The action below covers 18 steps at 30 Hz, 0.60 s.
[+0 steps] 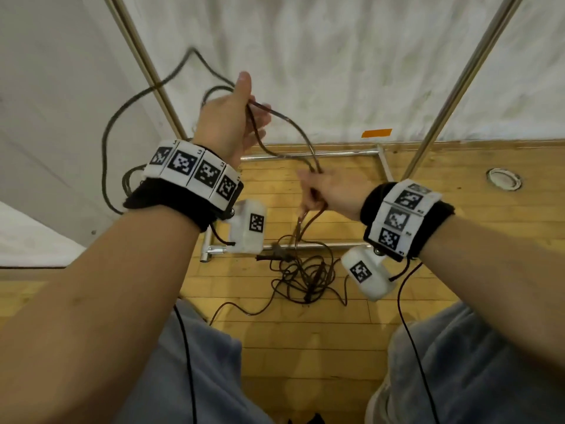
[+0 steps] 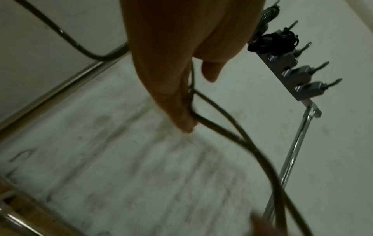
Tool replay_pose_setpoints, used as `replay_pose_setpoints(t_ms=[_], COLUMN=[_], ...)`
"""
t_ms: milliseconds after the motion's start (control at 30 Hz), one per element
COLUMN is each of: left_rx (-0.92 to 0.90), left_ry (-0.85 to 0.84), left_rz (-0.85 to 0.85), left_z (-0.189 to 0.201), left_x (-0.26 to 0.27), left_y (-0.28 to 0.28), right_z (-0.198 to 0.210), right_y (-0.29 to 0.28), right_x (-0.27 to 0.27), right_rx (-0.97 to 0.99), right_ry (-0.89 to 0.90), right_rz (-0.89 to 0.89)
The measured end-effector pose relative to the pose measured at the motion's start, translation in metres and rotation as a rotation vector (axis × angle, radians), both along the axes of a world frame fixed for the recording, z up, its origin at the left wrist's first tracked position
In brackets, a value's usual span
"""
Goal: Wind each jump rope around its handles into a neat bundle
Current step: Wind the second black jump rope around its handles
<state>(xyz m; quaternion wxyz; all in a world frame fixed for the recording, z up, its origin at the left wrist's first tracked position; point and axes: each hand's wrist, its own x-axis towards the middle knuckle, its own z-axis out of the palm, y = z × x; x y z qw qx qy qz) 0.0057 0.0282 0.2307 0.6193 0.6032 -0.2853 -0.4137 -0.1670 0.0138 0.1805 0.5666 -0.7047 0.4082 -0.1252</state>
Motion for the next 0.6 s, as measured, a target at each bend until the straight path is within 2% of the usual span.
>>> replay_pose_setpoints(t_ms=[67,133,200,267,367,467,600], left_rx=[0.165,0.29,0.34,0.319,0.261,0.277,0.216], left_ry=[-0.049,-0.16,-0.345,-0.505,-0.619,-0.812,-0.835], left_rz=[-0.146,-0.376,-0.628,-0.763,-0.736,-0.764,-0.78], left_z=[-0.008,-0.015,-0.023,-0.034,-0.044,-0.056,-0.058], left_x=[0.0,-0.009,-0.024,-0.037,-0.047,-0.047,-0.048], left_y=[0.004,0.013,0.021,0.025,0.026,0.025,0.023], right_z=[0.014,0.03,0.044,0.052,0.06,0.069,0.072], right_y=[-0.008,-0.016,-0.021,-0.024,-0.028,-0.035,-0.043], right_x=[0.003,0.003,0.001,-0.001,-0.003,-0.012,-0.023], right_rx=[0.161,0.296,0.372,0.43,0.453,0.424,0.366], right_ry=[-0.302,-0.524,-0.636,-0.711,-0.775,-0.82,-0.825], right_rz=[-0.264,-0.448,-0.509,-0.541,-0.546,-0.563,-0.616])
